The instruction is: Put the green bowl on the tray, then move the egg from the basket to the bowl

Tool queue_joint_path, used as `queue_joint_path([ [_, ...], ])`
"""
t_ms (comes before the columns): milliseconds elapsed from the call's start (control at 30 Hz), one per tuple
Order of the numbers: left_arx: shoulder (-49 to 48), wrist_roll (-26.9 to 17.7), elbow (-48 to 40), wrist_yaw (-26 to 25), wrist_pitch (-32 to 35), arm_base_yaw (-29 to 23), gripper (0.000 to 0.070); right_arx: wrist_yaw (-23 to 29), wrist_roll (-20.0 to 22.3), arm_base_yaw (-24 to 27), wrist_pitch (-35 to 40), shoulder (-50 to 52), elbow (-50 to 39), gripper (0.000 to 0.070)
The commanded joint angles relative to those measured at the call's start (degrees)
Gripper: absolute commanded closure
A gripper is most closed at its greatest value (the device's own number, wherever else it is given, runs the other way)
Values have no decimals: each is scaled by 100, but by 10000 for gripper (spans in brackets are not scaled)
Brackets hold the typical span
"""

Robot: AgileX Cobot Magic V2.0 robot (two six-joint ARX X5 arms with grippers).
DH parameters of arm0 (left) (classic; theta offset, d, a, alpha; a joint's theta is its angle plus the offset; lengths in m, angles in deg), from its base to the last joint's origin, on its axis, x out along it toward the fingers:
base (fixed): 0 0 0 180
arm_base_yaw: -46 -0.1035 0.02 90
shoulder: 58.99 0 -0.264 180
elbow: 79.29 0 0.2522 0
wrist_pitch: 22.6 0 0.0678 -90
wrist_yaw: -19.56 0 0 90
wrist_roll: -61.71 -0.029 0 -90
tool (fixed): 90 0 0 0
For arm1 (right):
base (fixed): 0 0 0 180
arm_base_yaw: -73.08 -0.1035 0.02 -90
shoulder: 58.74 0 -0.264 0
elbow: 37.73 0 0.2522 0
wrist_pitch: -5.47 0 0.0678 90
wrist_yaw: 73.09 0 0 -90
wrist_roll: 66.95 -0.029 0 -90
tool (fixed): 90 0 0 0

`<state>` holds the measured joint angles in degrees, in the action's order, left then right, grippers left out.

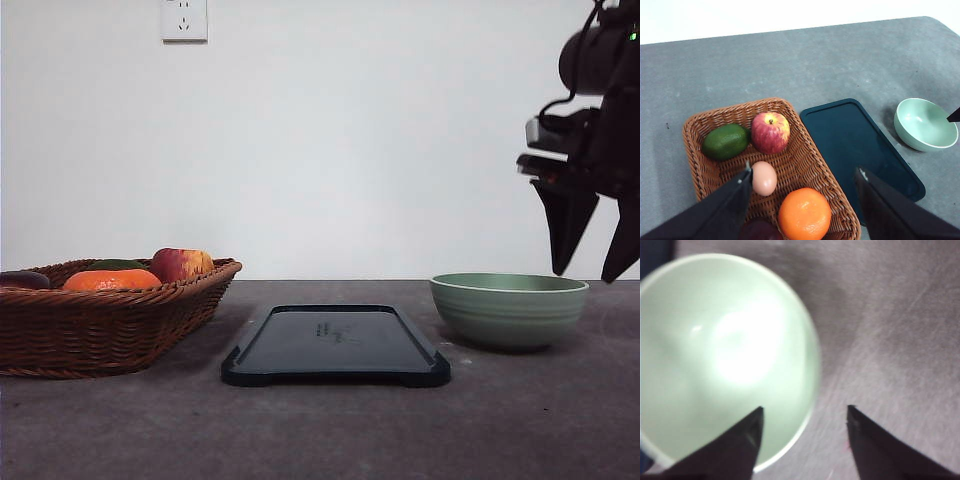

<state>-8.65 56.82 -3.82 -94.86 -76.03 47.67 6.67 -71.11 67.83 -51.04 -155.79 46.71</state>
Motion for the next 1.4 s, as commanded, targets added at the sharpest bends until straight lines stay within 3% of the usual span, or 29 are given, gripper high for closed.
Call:
queue_joint_path([
  [0, 37, -2, 140, -57, 26, 7, 284, 11, 115, 12, 69, -201, 114, 468],
  [67, 37, -2, 140, -57, 23, 7, 284, -2, 158, 25, 139, -315, 114, 502],
  [233, 37, -2, 140, -57, 19, 7, 284, -23, 168, 25, 211, -411, 123, 700],
  [333, 37, -2, 140, -57, 20, 7, 284, -23, 164, 25, 50, -398, 233, 700],
  [567, 39, -2, 140, -57, 21, 7, 284, -29, 166, -36, -1233, -397, 1089, 700],
  [767, 39, -4, 140, -57, 21, 7, 284, -28, 163, -472, -2054, -399, 1966, 700],
  [1033, 44, -4, 140, -57, 21, 7, 284, -25, 3, -1357, -1996, -676, 2716, 700],
  [1367, 44, -2, 140, -57, 19, 7, 284, -24, -65, -2020, -1670, -1455, 3169, 700],
])
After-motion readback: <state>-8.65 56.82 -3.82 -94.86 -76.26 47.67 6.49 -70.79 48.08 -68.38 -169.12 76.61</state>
